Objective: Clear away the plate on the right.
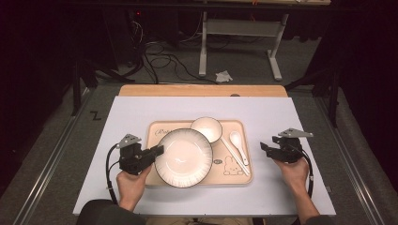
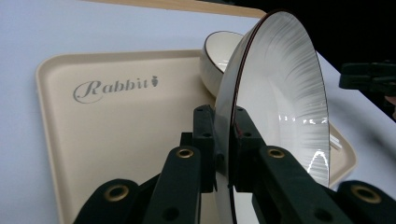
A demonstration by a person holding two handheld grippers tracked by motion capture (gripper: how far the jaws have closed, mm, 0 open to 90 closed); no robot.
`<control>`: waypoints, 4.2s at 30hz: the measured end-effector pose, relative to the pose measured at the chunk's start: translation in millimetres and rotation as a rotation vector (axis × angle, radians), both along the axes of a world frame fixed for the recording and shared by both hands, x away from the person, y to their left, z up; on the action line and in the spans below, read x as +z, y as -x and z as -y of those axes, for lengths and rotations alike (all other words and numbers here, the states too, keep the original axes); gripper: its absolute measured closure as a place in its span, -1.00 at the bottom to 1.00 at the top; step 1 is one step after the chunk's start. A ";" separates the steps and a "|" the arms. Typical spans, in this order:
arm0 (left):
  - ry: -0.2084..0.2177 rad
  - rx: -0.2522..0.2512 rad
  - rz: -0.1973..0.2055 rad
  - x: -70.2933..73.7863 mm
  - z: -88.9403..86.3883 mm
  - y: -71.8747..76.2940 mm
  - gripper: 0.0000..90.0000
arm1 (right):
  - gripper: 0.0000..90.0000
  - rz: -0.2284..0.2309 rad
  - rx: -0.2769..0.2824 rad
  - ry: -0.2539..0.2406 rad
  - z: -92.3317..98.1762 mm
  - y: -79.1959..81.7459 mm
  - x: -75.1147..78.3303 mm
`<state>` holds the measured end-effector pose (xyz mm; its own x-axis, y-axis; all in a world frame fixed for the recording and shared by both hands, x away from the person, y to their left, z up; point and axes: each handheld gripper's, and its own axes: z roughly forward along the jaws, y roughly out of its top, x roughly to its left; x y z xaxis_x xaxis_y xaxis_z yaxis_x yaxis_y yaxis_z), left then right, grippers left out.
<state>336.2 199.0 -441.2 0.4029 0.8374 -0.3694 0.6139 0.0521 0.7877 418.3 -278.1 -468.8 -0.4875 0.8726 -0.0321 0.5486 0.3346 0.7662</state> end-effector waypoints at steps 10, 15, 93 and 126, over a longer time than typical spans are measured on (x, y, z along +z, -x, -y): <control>0.009 0.075 -0.012 -5.7 -15.4 3.3 0.85 | -0.08 -0.069 -0.025 0.050 -4.2 -13.1 -8.6; 0.013 0.112 -0.033 -10.7 -22.9 2.6 0.85 | -0.08 -0.100 -0.024 0.052 -4.7 -17.9 -12.5; -0.233 0.161 -0.166 -54.9 -11.8 -41.0 0.60 | -0.07 -0.119 -0.029 0.026 2.4 -7.6 -9.5; -0.380 0.154 -0.096 -37.0 5.0 -22.0 -0.26 | -0.10 -0.096 0.001 -0.014 4.0 21.9 3.0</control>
<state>358.2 194.0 -478.2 0.2413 0.9690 -0.0522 0.6930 -0.1344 0.7083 396.4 -282.1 -465.9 -0.4887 0.8720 0.0270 0.6192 0.3249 0.7149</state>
